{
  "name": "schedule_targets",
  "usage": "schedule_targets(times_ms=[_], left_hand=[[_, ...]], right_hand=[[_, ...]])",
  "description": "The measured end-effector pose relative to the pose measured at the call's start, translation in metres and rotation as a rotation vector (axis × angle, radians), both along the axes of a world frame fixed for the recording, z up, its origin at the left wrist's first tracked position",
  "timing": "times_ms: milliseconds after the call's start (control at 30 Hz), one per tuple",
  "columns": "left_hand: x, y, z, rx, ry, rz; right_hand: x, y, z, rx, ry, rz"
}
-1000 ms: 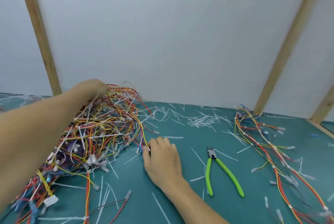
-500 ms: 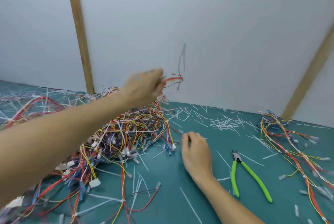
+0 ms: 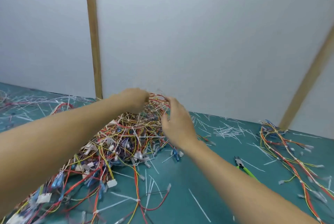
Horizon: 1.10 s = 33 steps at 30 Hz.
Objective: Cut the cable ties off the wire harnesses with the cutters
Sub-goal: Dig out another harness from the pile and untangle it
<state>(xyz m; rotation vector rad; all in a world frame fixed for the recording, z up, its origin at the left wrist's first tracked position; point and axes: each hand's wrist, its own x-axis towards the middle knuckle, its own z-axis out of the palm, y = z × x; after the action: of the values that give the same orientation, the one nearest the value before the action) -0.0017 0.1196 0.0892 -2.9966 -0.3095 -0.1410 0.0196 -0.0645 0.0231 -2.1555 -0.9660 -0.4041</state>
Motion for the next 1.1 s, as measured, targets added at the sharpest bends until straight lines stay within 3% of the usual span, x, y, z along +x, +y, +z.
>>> schedule_targets(times_ms=[200, 367, 500, 633, 733, 800, 833, 933, 1033, 1100], left_hand=[[-0.024, 0.019, -0.001, -0.136, -0.023, -0.037], [-0.055, 0.018, -0.016, -0.013, 0.021, -0.164], [-0.062, 0.021, -0.030, -0.051, -0.070, -0.179], [-0.055, 0.022, -0.031, -0.100, -0.195, -0.132], [-0.049, 0.014, -0.032, 0.072, -0.268, -0.096], [-0.049, 0.006, -0.035, 0.223, -0.312, -0.141], [-0.050, 0.002, -0.037, 0.231, -0.363, -0.202], [-0.060, 0.001, -0.032, 0.078, -0.633, -0.366], [-0.065, 0.016, -0.018, -0.111, -0.870, -0.264], [-0.060, 0.030, -0.008, -0.200, -0.782, -0.148]], right_hand=[[0.030, 0.037, 0.025, -0.328, 0.107, -0.039], [0.053, 0.053, 0.022, -0.448, 0.184, -0.055], [0.058, 0.056, 0.020, -0.333, 0.165, -0.097], [0.049, 0.056, 0.048, -0.198, 0.017, 0.022], [0.040, 0.060, 0.089, 0.003, -0.175, 0.017], [0.034, 0.064, 0.097, 0.163, -0.161, -0.058], [0.030, 0.064, 0.094, 0.144, -0.138, -0.074], [0.025, 0.060, 0.070, -0.076, -0.192, -0.014], [0.039, 0.047, 0.074, 0.217, -0.123, -0.121], [0.032, 0.048, 0.069, 0.166, -0.185, -0.041]])
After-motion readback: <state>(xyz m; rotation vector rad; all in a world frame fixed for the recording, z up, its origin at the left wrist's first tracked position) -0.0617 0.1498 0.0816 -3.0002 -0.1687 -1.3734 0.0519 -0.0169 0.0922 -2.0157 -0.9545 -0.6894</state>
